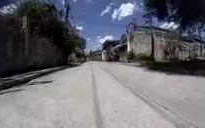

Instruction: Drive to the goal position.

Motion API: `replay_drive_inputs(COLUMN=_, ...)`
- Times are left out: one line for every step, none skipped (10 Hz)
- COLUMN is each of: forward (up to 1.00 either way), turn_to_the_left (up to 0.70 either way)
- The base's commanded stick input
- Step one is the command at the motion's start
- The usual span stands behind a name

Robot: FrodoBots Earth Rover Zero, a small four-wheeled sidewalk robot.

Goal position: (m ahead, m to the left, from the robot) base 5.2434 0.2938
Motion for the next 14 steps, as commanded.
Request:
replay_drive_inputs(forward=1.00, turn_to_the_left=0.04)
replay_drive_inputs(forward=1.00, turn_to_the_left=0.05)
replay_drive_inputs(forward=1.00, turn_to_the_left=0.04)
replay_drive_inputs(forward=1.00, turn_to_the_left=0.01)
replay_drive_inputs(forward=1.00, turn_to_the_left=0.00)
replay_drive_inputs(forward=1.00, turn_to_the_left=0.00)
replay_drive_inputs(forward=1.00, turn_to_the_left=0.00)
replay_drive_inputs(forward=1.00, turn_to_the_left=0.00)
replay_drive_inputs(forward=1.00, turn_to_the_left=0.00)
replay_drive_inputs(forward=1.00, turn_to_the_left=0.00)
replay_drive_inputs(forward=1.00, turn_to_the_left=0.00)
replay_drive_inputs(forward=1.00, turn_to_the_left=0.00)
replay_drive_inputs(forward=1.00, turn_to_the_left=0.00)
replay_drive_inputs(forward=1.00, turn_to_the_left=0.00)
